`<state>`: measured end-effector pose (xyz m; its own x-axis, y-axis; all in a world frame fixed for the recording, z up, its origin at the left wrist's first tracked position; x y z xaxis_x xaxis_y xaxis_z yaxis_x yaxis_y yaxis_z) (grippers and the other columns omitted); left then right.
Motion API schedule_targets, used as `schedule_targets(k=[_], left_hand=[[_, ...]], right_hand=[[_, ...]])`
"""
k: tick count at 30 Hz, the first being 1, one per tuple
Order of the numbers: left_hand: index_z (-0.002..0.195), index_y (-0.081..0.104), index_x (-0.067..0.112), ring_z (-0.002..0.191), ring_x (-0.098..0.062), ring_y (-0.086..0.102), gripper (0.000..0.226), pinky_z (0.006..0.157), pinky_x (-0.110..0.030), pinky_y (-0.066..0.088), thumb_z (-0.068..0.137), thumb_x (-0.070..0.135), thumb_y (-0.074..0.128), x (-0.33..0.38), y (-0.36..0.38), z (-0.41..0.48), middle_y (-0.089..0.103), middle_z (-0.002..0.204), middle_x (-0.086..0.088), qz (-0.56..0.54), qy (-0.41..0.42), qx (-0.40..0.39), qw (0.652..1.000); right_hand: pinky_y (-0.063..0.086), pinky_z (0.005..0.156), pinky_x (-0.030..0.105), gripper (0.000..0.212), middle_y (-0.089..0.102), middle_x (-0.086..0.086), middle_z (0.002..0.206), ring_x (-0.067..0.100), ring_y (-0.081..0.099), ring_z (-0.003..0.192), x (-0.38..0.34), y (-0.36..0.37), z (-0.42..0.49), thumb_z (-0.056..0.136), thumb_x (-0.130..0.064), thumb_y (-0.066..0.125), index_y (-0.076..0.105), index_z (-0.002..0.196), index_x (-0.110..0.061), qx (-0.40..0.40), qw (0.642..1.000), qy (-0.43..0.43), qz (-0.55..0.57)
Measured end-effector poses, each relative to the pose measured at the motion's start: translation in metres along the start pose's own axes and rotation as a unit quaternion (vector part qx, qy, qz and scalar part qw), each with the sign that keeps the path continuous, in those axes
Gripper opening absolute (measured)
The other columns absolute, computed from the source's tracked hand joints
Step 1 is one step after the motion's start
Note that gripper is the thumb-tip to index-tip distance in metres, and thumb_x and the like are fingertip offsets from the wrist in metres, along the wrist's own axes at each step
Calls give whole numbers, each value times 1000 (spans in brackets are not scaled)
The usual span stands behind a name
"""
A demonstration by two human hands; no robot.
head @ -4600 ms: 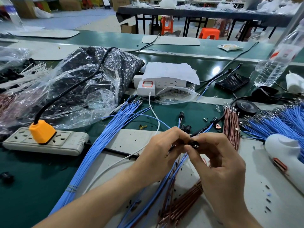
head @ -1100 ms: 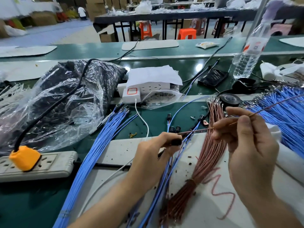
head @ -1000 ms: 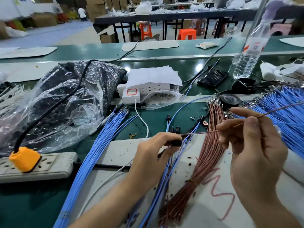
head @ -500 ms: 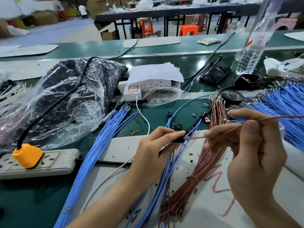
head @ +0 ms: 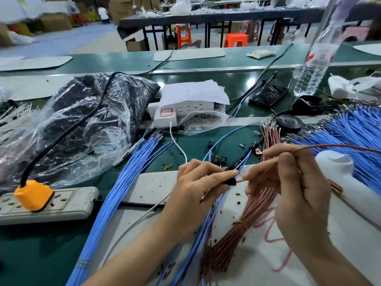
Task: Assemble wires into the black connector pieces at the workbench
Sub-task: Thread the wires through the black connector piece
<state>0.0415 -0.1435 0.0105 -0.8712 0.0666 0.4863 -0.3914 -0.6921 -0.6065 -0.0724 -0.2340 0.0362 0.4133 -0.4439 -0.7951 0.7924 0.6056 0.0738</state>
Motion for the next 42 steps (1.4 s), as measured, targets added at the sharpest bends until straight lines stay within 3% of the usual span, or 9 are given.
schedule_targets(k=[7, 13, 18, 20, 24, 28, 32, 38, 42], left_hand=[[107, 69, 7, 83, -9, 60, 24, 75, -26, 50, 84, 5, 63, -6, 0, 0, 63, 96, 2, -123, -38, 3, 992], [96, 62, 34, 79, -7, 60, 30, 75, -20, 47, 84, 6, 62, -22, -5, -1, 61, 88, 10, -327, -139, 49, 933], [95, 58, 17, 69, -5, 58, 18, 72, -18, 49, 80, 7, 63, -28, -1, -2, 62, 81, 10, -403, -195, 56, 892], [93, 57, 10, 67, -11, 60, 17, 72, -22, 52, 79, 5, 66, -41, 1, -4, 62, 79, 2, -488, -262, 97, 827], [87, 59, 0, 56, -13, 60, 16, 59, -22, 55, 74, 8, 57, -78, 9, -15, 61, 71, -9, -697, -402, 204, 558], [89, 59, -5, 61, -12, 54, 19, 68, -20, 51, 94, 9, 47, -110, -1, -24, 58, 74, -9, -714, -456, 286, 447], [96, 64, 4, 61, -10, 54, 20, 69, -18, 49, 95, 7, 44, -116, -9, -25, 56, 71, -6, -668, -461, 284, 511], [98, 64, 6, 62, -13, 61, 23, 60, -21, 54, 75, 7, 57, -49, 25, -11, 58, 74, -7, -638, -375, 20, 672], [100, 62, 5, 61, -12, 62, 26, 60, -21, 54, 75, 9, 57, -40, 33, -13, 59, 73, -8, -610, -380, -4, 696]], right_hand=[[51, 52, 23, 18, 63, 4, 71, 16, 61, 56, 36, 17, -8, 95, -22, 52, 68, 87, -18, -60, 989, 134, -3], [52, 67, 18, 24, 72, 3, 80, 11, 67, 70, 58, 35, -23, 71, -33, 69, 70, 94, -28, -142, 960, 240, 22], [43, 50, 14, 12, 66, 0, 61, 7, 54, 52, 57, 30, -18, 66, -22, 74, 68, 74, -14, -114, 961, 250, 33], [40, 47, 15, 14, 63, 3, 60, 12, 51, 53, 63, 38, -26, 62, -17, 79, 69, 72, -17, -152, 922, 337, 113], [43, 50, 13, 26, 64, 0, 66, 7, 59, 56, 33, 76, -70, 74, 1, 70, 64, 93, -16, -430, 736, 454, 259], [42, 58, 9, 33, 59, -8, 78, -2, 54, 66, 12, 79, -95, 85, -3, 63, 59, 114, -19, -581, 622, 458, 255], [45, 55, 9, 18, 67, -5, 72, -1, 59, 58, 24, 83, -89, 84, -5, 63, 67, 97, -17, -549, 659, 459, 233], [33, 35, 12, 19, 59, 12, 58, 8, 44, 37, 65, 59, -55, 66, -21, 76, 70, 77, -7, -246, 805, 503, 196], [29, 34, 12, 20, 53, 7, 52, 7, 39, 36, 69, 51, -48, 60, -31, 74, 67, 62, -12, -218, 840, 479, 132]])
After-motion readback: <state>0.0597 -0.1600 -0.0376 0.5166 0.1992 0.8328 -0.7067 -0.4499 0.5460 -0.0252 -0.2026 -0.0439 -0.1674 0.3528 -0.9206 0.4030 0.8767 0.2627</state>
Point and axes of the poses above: each hand's wrist, its own z-axis towards the middle knuckle, its own y-axis out of the palm, x = y × z, the point moved 9 cm from there along z, towards the middle knuckle
